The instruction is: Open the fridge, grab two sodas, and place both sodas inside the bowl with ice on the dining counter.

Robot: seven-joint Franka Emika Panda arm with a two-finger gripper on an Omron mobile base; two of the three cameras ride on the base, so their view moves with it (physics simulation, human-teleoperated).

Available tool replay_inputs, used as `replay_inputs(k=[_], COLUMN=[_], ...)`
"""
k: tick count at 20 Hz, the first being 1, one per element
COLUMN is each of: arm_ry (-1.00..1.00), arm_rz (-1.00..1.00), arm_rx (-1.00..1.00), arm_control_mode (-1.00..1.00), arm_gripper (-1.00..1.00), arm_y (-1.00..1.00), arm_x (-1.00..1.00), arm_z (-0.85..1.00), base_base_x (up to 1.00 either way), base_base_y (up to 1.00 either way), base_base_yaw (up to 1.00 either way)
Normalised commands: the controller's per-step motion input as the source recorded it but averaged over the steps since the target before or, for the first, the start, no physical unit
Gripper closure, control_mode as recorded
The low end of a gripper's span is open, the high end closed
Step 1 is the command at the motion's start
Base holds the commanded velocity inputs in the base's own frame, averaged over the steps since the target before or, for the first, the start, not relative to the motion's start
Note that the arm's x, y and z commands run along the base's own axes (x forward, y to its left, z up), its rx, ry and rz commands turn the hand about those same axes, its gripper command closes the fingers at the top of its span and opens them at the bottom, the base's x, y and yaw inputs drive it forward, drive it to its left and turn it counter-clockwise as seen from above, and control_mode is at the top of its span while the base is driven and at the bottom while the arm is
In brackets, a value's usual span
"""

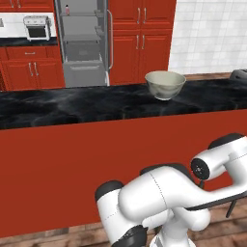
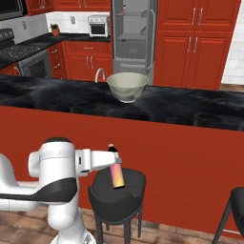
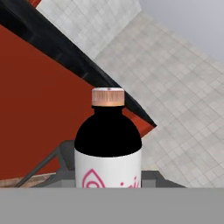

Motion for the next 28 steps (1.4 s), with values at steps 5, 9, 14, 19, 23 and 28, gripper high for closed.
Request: replay_inputs(k=[5, 9, 14, 19, 23, 28], arm_ry=[0.0, -0.01, -0.12, -0.07, -0.17, -0.21], arm_rz=[0.0, -0.01, 0.0, 0.0, 0.0, 0.0], arm_rx=[0.01, 0.05, 0.08, 0.24, 0.32, 0.34], arm_control_mode=[-1.0, -1.0, -1.0, -1.0, -1.0, -1.0], arm_gripper=[1.0, 1.0, 1.0, 1.0, 1.0, 1.0], arm_y=[0.03, 0.48, 0.71, 0.58, 0.4, 0.37], arm_x=[0.0, 0.0, -0.16, -0.1, -0.14, -0.24], arm_z=[0.0, 0.18, 0.68, 0.98, 0.86, 0.83], base_base_x=[0.0, 0.0, 0.0, 0.0, 0.0, 0.0], base_base_y=[-0.02, 0.0, 0.0, 0.0, 0.0, 0.0], base_base_yaw=[0.0, 0.0, 0.0, 0.0, 0.0, 0.0])
